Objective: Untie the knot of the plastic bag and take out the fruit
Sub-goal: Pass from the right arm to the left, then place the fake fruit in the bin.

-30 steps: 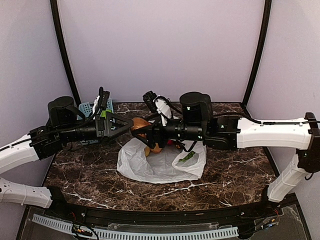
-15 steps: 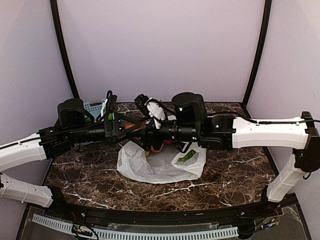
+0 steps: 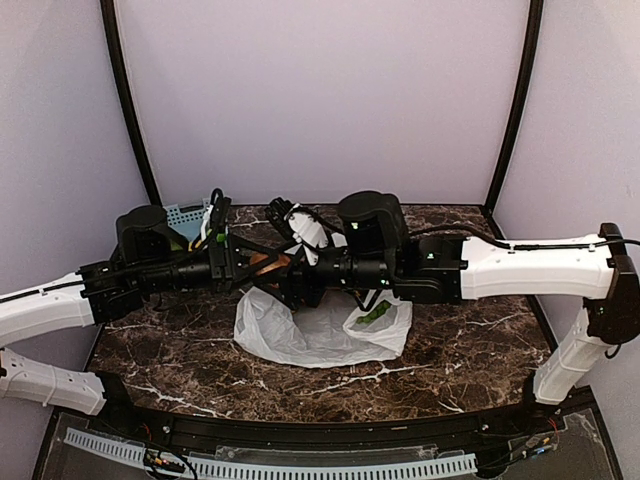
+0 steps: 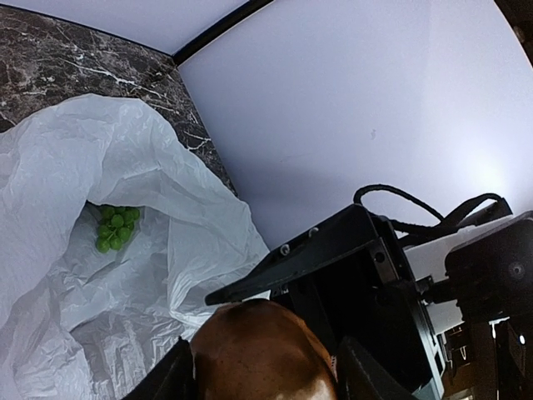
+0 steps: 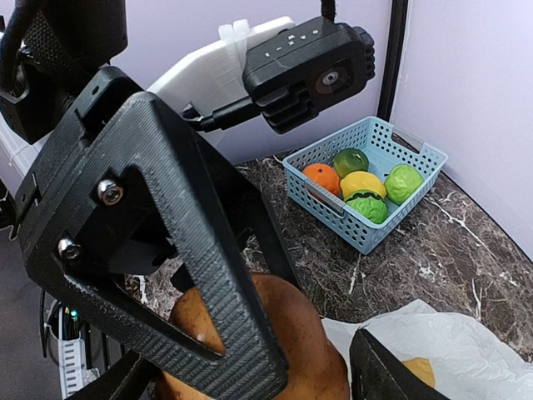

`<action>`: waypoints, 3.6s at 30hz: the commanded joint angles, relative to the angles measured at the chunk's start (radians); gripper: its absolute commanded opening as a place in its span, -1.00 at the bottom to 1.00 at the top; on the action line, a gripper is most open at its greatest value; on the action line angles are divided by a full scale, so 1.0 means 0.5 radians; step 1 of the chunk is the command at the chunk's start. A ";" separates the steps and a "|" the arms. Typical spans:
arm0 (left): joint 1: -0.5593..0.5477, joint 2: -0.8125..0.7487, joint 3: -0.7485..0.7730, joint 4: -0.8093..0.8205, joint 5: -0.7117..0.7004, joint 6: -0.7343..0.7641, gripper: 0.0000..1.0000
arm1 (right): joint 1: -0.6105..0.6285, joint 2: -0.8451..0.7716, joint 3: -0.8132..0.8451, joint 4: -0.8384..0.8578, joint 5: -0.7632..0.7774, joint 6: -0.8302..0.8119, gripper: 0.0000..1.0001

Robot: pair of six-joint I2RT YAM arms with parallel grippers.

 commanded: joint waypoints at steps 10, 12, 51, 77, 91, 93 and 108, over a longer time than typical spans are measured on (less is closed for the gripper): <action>-0.005 -0.048 -0.085 0.119 0.024 -0.046 -0.51 | 0.029 -0.001 0.001 0.015 0.039 -0.021 0.52; -0.005 -0.058 -0.090 0.116 0.015 -0.046 -0.54 | 0.027 -0.013 -0.011 0.022 0.084 -0.017 0.66; 1.711 1.008 0.905 -0.675 0.093 1.153 -0.59 | -0.533 -0.927 -0.719 -0.391 0.771 0.677 0.97; 1.781 2.080 1.624 -0.634 -0.207 1.507 -0.48 | -0.699 -0.750 -0.637 -0.471 0.672 0.763 0.97; 1.782 2.120 1.611 -0.682 -0.190 1.533 0.20 | -0.725 -0.671 -0.591 -0.471 0.616 0.755 0.97; 1.783 2.120 1.612 -0.691 -0.190 1.533 0.36 | -0.725 -0.673 -0.594 -0.471 0.617 0.757 0.97; 1.782 1.966 1.620 -0.778 -0.327 1.603 0.66 | -0.729 -0.702 -0.602 -0.471 0.612 0.755 0.97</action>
